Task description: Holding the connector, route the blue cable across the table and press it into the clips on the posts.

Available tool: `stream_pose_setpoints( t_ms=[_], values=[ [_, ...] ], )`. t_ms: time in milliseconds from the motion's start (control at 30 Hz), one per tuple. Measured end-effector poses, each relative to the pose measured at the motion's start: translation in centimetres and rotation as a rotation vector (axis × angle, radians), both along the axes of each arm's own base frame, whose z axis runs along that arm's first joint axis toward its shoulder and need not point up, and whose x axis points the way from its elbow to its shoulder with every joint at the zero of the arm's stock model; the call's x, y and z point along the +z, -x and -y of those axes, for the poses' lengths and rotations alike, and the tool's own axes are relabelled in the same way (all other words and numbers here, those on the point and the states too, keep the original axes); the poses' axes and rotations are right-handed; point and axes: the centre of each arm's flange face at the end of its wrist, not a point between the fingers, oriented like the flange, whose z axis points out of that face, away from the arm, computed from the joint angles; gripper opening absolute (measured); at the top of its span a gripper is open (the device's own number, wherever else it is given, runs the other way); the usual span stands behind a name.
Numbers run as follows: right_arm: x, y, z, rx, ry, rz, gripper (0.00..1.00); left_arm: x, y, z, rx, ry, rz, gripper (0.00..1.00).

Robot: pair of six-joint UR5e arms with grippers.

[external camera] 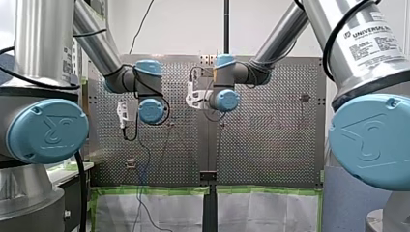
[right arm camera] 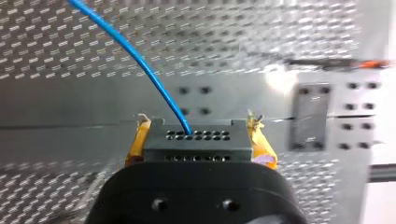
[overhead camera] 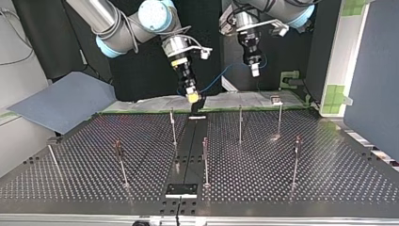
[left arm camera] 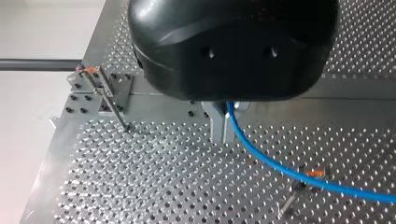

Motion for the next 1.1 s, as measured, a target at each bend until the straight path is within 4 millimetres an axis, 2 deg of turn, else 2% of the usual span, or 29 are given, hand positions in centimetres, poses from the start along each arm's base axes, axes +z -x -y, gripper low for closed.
stream_pose_setpoints(
  t_ms=[233, 400, 567, 867, 1100],
  values=[
    [5.7, -0.9, -1.1, 0.024, 0.038, 0.043, 0.0, -0.1, 0.2, -0.2, -0.024, -0.018, -0.03, 0.0],
    [8.2, -0.8, -2.3, 0.038, 0.043, 0.053, 0.0, 0.0, 0.1, 0.1, -0.066, 0.011, -0.024, 0.0],
    [10.4, -0.4, -3.8, 0.053, 0.044, 0.059, 0.0, 1.3, -0.1, 0.2, -0.091, 0.069, 0.015, 0.0],
    [10.7, -1.6, -5.2, 0.085, 0.039, 0.06, 0.0, 4.4, -0.9, -1.8, -0.036, 0.161, 0.069, 0.0],
    [11.7, -2.5, -5.6, 0.104, 0.039, 0.087, 0.0, 5.6, -1.5, -3.5, -0.027, 0.21, 0.079, 0.0]
  ],
)
